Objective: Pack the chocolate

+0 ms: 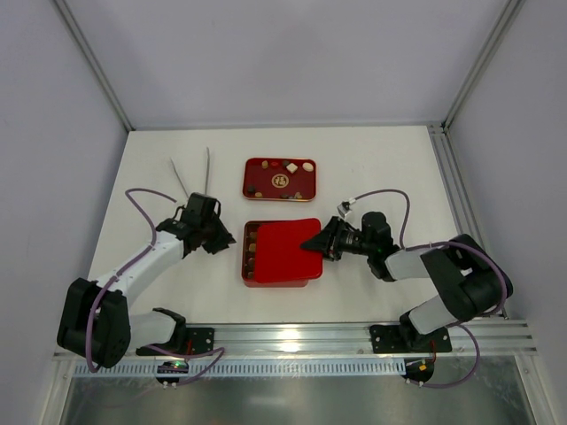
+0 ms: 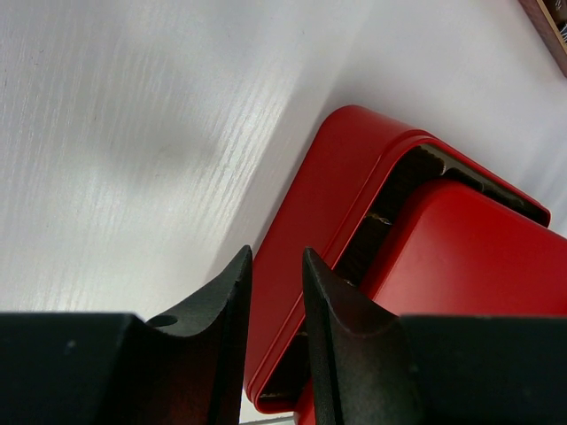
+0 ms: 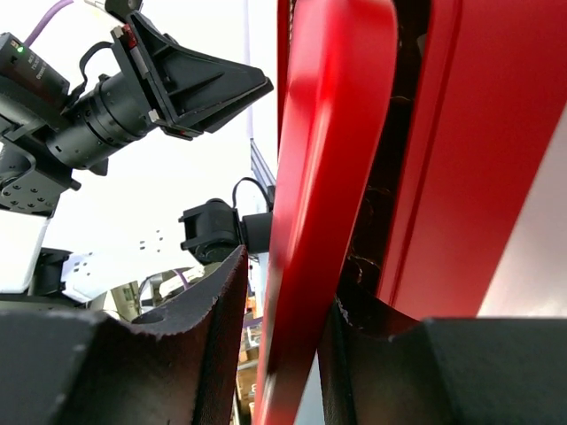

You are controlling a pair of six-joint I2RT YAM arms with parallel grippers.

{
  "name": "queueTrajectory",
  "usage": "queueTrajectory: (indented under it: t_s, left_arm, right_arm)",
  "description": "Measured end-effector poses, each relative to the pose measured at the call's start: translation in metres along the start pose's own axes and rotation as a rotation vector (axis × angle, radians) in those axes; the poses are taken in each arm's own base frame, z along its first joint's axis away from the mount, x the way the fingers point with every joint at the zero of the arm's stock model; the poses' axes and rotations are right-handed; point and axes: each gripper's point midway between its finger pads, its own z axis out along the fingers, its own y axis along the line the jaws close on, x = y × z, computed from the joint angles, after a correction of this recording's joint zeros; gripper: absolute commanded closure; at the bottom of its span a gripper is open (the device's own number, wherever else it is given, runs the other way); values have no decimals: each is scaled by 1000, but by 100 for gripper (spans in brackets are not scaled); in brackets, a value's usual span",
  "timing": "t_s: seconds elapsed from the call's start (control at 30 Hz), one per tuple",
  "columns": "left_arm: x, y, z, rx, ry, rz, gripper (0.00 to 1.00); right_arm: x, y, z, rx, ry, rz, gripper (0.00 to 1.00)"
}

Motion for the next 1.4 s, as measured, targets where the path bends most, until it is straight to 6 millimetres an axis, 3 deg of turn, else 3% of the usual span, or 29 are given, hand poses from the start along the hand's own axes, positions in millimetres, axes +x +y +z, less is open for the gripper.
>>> queueTrajectory:
  t_s: [0.27,0.67,1.27,1.4]
  left_arm:
    - [3,-2,-1,12,16,4,71]
    - [11,-4,5,21,65,10,68]
    - [25,-4,17,22,153,29,65]
    - [25,-6,19,25,160,30,66]
  right_arm:
    - [0,-7,-11,59,-9,-39,62]
    - [7,-38,-17,198,5,-32,63]
    - [-13,-36,-13,258,-34,-102,61]
    - [-16,-39,-12,271,-43,-108,56]
